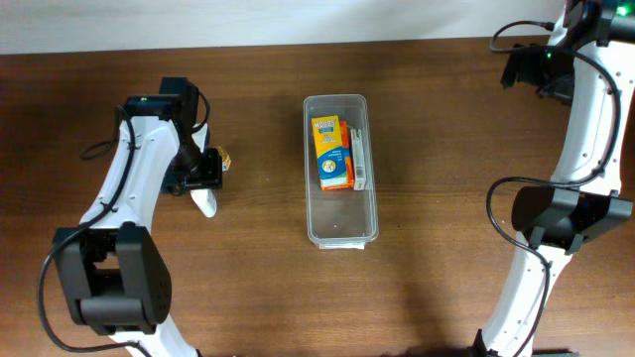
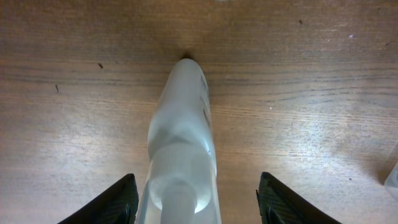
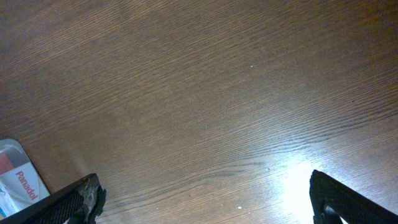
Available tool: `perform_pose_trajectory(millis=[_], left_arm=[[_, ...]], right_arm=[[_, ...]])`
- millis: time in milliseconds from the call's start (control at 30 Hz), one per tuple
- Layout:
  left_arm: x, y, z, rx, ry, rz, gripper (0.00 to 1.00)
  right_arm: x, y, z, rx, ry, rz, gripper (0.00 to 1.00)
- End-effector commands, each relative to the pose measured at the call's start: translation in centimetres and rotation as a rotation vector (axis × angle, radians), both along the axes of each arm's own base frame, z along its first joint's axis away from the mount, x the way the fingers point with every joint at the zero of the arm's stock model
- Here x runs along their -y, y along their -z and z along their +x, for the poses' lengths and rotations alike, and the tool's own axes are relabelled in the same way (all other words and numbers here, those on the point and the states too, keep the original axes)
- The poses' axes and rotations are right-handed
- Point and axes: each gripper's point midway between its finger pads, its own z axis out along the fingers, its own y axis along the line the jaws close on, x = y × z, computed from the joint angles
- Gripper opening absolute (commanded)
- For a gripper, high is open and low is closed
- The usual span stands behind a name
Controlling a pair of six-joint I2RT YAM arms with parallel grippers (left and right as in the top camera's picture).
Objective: Pack container
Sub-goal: 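Lower the left gripper around the pump bottle and close on it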
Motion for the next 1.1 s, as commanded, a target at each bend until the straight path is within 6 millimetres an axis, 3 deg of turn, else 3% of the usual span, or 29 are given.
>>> perform_pose_trajectory(millis=[0,300,733,867,1067], left_arm=[[0.3,1.5,-0.3,-0.047,-0.018,-0.012,0.62],[0.3,3.7,0.0,-0.092,-0.018,-0.01,0.62],[0.3,3.8,0.2,-0.084,-0.018,-0.011,0.61],[0.3,3.7,0.1,-0.085,-0.018,-0.011,0.45],[0.3,3.7,0.1,-0.085,-0.018,-0.011,0.45]], right_arm=[[-0.2,-0.3,-0.2,0.001,-0.002,0.005,0.98],[-0.2,-0.3,-0.2,0.001,-0.002,0.005,0.98],[-0.2,-0.3,-0.2,0.001,-0.002,0.005,0.98],[-0.2,-0.3,-0.2,0.001,-0.002,0.005,0.98],[-0.2,-0.3,-0.2,0.001,-0.002,0.005,0.98]])
